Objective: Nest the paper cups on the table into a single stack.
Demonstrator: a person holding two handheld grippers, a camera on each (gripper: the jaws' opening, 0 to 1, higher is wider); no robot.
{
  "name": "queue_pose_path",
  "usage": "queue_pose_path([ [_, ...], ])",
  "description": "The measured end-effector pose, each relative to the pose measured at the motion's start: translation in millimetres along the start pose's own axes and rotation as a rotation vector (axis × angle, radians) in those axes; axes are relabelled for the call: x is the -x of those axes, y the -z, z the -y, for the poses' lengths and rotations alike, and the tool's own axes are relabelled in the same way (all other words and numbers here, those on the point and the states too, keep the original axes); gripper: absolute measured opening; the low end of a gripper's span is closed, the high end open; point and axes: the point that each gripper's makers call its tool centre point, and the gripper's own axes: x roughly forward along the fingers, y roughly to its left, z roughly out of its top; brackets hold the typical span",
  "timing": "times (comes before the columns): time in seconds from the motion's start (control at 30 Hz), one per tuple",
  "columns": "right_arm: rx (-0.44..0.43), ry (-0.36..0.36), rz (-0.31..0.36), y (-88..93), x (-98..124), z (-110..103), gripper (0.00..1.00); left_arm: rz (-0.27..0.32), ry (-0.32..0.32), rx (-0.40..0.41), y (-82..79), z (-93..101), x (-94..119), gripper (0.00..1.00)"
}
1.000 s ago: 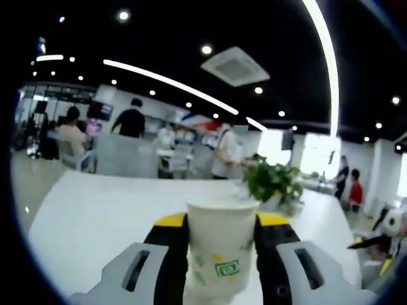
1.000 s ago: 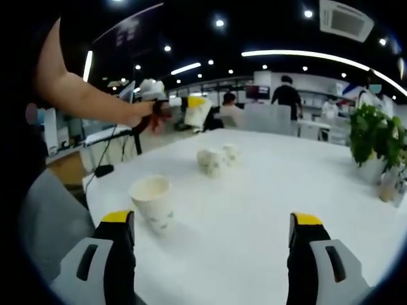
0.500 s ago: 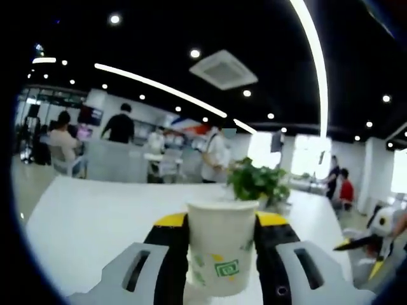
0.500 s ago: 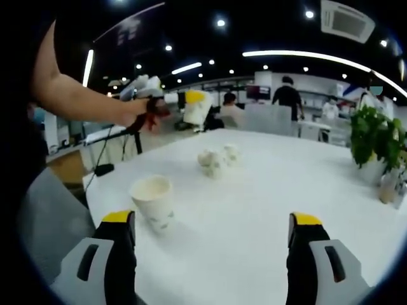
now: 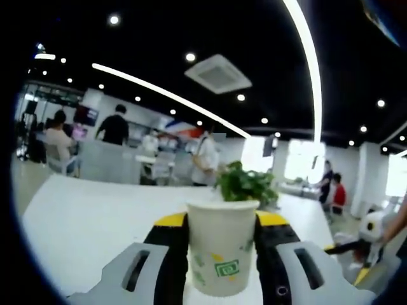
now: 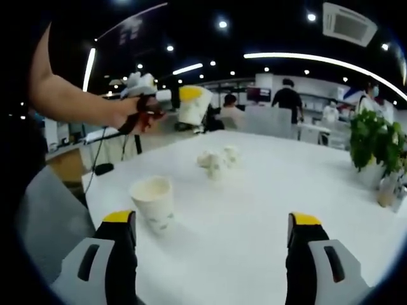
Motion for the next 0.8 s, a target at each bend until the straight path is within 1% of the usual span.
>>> queue_pose_path([
  [0.23,0.005,0.005,0.004,-0.5,0.1,1.2,0.97,0.026,0.013,0.009,1.5,24.2,5.9,0.39],
  [0.37,0.008,0.004,0.005,-0.9,0.0,0.8,0.96,0.048,0.036,0.017,1.4,39.6,8.2,0.39],
  [0.47,0.009,0.003,0.005,-1.2,0.2,0.2,0.96,0.049,0.047,0.011,3.5,48.2,9.1,0.39],
  [0.53,0.008,0.003,0.006,-1.3,0.4,0.0,0.96,0.054,0.055,0.006,3.7,57.8,10.6,0.39],
  [0.63,0.005,0.007,0.008,-1.5,0.6,1.2,0.96,0.058,0.061,0.005,4.0,65.5,12.8,0.4],
  [0.67,0.003,0.007,0.008,-1.3,0.8,1.4,0.95,0.058,0.067,-0.004,4.4,71.2,14.6,0.4],
  [0.8,0.005,0.007,0.009,-1.0,0.9,1.2,0.95,0.057,0.085,-0.022,4.7,82.5,18.9,0.4],
])
